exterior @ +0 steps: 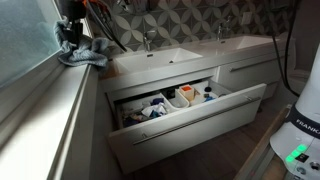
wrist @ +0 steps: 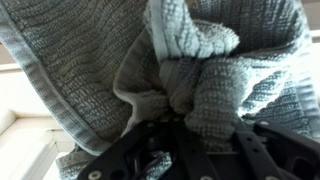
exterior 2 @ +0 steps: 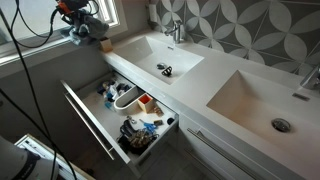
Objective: Use the towel to wipe the window sill then place it back on the counter
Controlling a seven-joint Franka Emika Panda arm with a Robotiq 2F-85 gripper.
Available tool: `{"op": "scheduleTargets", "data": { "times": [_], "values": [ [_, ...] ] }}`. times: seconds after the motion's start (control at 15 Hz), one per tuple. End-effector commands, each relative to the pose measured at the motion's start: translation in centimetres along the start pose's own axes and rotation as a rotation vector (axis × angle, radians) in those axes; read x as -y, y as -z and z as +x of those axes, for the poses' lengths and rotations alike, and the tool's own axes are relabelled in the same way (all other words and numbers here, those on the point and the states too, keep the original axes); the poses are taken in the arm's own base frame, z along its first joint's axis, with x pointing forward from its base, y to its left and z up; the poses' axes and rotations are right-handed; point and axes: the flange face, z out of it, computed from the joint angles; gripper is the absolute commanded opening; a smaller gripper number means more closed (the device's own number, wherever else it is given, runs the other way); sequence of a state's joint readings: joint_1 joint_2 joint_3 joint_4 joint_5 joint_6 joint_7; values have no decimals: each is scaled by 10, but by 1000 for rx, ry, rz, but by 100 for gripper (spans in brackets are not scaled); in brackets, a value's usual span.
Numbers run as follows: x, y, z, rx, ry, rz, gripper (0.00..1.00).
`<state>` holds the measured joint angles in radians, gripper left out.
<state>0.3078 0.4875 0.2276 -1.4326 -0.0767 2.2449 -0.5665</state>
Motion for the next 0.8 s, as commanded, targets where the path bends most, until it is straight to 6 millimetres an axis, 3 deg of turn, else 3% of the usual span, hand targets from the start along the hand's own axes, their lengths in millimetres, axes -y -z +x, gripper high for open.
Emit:
{"op": "scheduleTargets", "data": {
  "times": [0.0,0.53,0.73],
  "values": [
    [-12,20,9,-81,-89,-83,7],
    [-1,61,8,-139,-183,-39,7],
    [5,78,-3,-113,-236,-22,7]
  ]
}}
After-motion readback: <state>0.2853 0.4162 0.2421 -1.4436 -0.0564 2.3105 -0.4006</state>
